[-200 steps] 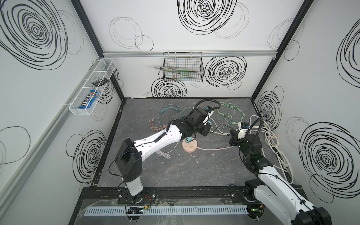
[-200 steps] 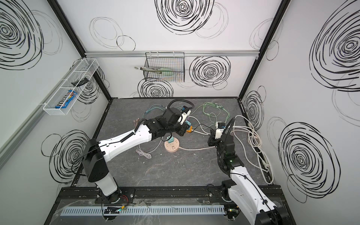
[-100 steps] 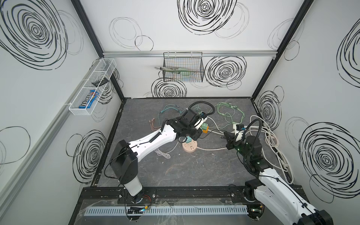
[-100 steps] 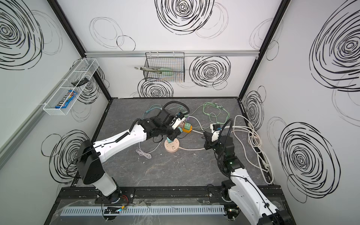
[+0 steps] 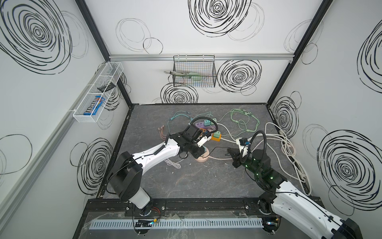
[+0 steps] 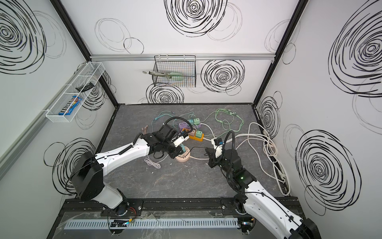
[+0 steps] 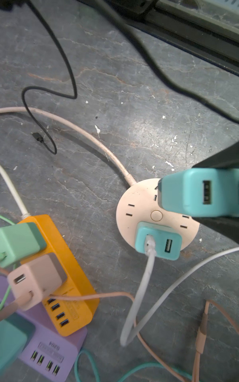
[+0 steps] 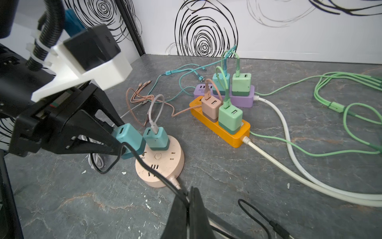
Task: Insert the plug
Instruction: 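Lower the teal charger onto the round socket beside the first charger, then press the teal charger down into the round socket with the left gripper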
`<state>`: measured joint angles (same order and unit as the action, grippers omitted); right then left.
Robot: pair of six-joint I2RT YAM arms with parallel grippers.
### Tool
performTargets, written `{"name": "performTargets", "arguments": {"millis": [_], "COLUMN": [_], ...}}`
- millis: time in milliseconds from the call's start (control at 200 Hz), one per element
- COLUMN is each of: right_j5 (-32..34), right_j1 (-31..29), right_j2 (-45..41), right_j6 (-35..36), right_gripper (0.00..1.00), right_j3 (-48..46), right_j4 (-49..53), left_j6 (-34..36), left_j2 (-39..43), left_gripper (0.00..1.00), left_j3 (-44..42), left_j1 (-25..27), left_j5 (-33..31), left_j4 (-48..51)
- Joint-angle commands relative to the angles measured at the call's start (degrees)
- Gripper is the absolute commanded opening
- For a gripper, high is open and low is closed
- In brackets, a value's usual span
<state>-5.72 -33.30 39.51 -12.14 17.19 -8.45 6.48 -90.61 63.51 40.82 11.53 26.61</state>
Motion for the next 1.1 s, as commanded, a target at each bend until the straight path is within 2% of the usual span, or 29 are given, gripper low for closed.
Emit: {"name": "performTargets", "arguments": {"millis": [0, 365, 500, 1091], "right_j5": [1.7, 3.3, 5.6, 6.9], "right_j1": [-1.0, -1.6, -1.7, -1.7], "right_j2": [0.3, 1.3, 1.4, 3.0], "right_j6": [-1.0, -1.0, -1.6, -2.7], "right_gripper": [0.00, 0.00, 0.00, 0.00], "right_j3": [-0.8, -0.8, -0.8, -1.0], "right_j4": [-0.4, -0.2, 0.7, -0.3], "left_j6": [1.9, 0.5, -0.2, 0.9], "left_j2": [1.8, 0.2, -1.7, -3.8], "left_gripper": [0.00, 0.00, 0.00, 0.00], "left_j3": [-2.1, -5.0, -4.5, -4.7], "left_j1": [0.1, 2.3, 1.5, 1.5], "left_j5": [-0.2, -1.6, 0.0, -3.4], "left_j4": [-4.4, -9.8, -9.0, -9.5]}}
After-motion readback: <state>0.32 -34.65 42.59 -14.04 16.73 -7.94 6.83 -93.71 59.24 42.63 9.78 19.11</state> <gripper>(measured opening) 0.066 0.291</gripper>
